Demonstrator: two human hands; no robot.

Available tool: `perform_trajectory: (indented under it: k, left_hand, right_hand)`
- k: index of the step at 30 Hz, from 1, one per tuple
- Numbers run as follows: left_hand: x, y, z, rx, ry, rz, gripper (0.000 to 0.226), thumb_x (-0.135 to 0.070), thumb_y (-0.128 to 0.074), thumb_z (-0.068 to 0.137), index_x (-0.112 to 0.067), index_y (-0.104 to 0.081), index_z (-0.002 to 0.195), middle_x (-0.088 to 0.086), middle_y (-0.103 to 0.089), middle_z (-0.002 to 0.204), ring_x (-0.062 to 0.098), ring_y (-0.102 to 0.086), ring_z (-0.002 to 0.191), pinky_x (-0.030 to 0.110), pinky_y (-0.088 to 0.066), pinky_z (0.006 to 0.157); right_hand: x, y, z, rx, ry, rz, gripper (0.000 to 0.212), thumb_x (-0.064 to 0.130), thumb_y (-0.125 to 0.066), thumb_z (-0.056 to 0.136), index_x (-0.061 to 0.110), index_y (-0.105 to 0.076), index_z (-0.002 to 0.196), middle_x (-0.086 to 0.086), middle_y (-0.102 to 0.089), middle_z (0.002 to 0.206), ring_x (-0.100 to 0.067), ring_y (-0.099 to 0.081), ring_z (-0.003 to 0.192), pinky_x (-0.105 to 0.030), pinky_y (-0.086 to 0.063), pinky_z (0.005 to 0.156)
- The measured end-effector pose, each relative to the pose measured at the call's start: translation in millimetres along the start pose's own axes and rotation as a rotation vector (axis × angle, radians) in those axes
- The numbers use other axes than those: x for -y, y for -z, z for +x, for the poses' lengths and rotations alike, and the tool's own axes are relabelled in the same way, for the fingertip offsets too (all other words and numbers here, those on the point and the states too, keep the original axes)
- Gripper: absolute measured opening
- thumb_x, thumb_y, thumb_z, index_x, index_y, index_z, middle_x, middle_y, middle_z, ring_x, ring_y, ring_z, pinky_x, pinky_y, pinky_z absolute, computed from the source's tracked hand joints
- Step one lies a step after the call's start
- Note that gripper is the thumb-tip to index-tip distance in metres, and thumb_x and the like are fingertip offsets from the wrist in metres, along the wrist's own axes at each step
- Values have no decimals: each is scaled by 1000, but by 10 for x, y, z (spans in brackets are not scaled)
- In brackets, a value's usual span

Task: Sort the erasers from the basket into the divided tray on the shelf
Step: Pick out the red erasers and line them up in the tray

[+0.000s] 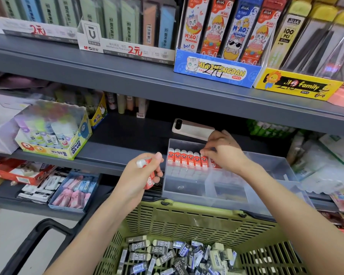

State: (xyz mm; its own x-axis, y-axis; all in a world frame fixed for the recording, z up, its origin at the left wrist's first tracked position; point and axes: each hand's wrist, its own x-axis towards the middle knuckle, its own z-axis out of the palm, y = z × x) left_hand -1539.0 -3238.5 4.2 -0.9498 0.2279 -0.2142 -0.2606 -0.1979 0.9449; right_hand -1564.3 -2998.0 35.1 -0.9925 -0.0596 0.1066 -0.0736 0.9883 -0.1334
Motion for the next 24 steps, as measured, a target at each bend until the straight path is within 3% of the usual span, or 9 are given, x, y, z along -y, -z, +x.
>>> perform_trajectory:
  k: [4,6,8,10,13,16,19,22,24]
  left_hand:
    - [-31,4,3,48,71,-222,37,-40,-62,76,-8,-64,94,1,-57,63,11,-57,59,22,-48,54]
    - [-54,-5,-1,74,113,-408,34,-34,-57,84,-3,-62,99,5,-60,66,15,-63,61,24,-52,54]
    - [-79,-23,-8,95,127,-552,34,-29,-49,92,1,-59,105,11,-69,76,21,-71,75,28,-57,61]
    - [-109,-42,-26,133,110,-656,38,-29,-42,96,3,-55,113,16,-73,95,26,-71,93,31,-59,70]
    - [-156,-70,-72,181,61,-659,41,-31,-35,98,-1,-52,121,13,-69,113,23,-67,104,31,-58,77]
    - [-175,-73,-105,208,31,-587,44,-33,-41,90,-6,-54,121,10,-68,117,21,-66,107,29,-57,74]
    - [-168,-61,-114,249,23,-534,47,-35,-44,85,-8,-54,122,11,-66,121,22,-64,110,28,-56,77]
    - [-156,-26,-96,308,21,-484,50,-37,-44,86,-9,-53,126,11,-63,126,25,-61,115,34,-56,83]
    - [-150,35,-66,318,5,-461,51,-40,-44,88,-9,-52,128,11,-63,126,26,-60,116,37,-54,89]
  right_hand:
    - [-1,-38,-75,13,-9,-148,34,42,-43,95,26,-73,101,1,-58,108,-22,-42,107,-30,-36,88]
    - [101,-12,-149,-115,32,-216,31,39,-46,94,27,-74,95,-2,-60,100,-26,-46,99,-33,-36,81]
    - [309,23,-264,-313,83,-83,30,33,-52,91,19,-76,79,-6,-64,82,-31,-53,82,-35,-41,72]
    - [606,58,-390,-381,128,165,33,34,-54,89,15,-73,71,-3,-66,70,-27,-56,70,-34,-44,68]
    - [1052,108,-503,-201,98,533,20,40,-62,82,23,-71,78,12,-63,65,-4,-55,63,-19,-43,64]
    - [1266,98,-505,41,12,697,14,33,-72,79,20,-70,85,13,-56,60,0,-51,56,-19,-45,62]
    - [1255,132,-467,174,-57,834,13,27,-73,80,16,-70,85,14,-54,57,5,-49,48,-12,-38,54]
    - [1147,172,-463,281,-88,966,11,21,-66,86,10,-69,87,4,-60,60,-1,-50,45,-16,-42,52]
    - [1040,216,-437,263,-157,1092,10,12,-57,91,7,-65,87,-7,-65,70,-10,-59,55,-22,-51,54]
